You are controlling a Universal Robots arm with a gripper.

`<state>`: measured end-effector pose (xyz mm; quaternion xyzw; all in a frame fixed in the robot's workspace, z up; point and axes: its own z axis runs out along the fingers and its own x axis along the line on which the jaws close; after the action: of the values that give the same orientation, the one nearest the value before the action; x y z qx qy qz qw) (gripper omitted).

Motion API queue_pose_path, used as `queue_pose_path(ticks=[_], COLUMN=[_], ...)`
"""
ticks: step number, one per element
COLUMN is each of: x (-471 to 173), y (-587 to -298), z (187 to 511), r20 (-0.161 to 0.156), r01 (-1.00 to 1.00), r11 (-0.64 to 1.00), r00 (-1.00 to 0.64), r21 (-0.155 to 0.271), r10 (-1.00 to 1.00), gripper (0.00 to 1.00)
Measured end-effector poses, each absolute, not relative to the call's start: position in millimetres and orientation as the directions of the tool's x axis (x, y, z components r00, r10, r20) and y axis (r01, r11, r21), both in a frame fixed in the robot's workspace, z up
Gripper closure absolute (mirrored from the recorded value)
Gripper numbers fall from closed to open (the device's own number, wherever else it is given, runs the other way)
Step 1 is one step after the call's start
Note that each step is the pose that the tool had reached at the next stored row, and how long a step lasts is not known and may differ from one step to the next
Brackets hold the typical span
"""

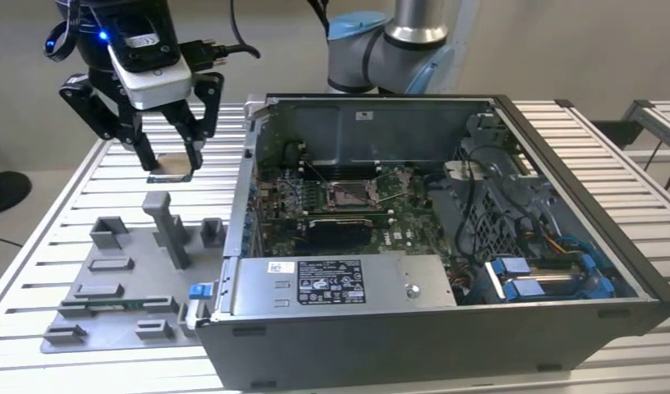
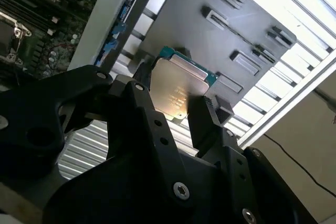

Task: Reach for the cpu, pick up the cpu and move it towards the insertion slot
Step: 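Pick up the cpu and move it towards the insertion slot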

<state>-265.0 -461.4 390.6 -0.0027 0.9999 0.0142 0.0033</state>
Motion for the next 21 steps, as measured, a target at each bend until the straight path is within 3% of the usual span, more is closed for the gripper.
queue_pose_path(ticks=[21], x=[-197], y=[-461], z=[391], r20=[-0.004], r01=[-0.005], r11=[1.0], r00=[-1.0], r21=[0.028], r10=[-0.005], gripper=[1.0])
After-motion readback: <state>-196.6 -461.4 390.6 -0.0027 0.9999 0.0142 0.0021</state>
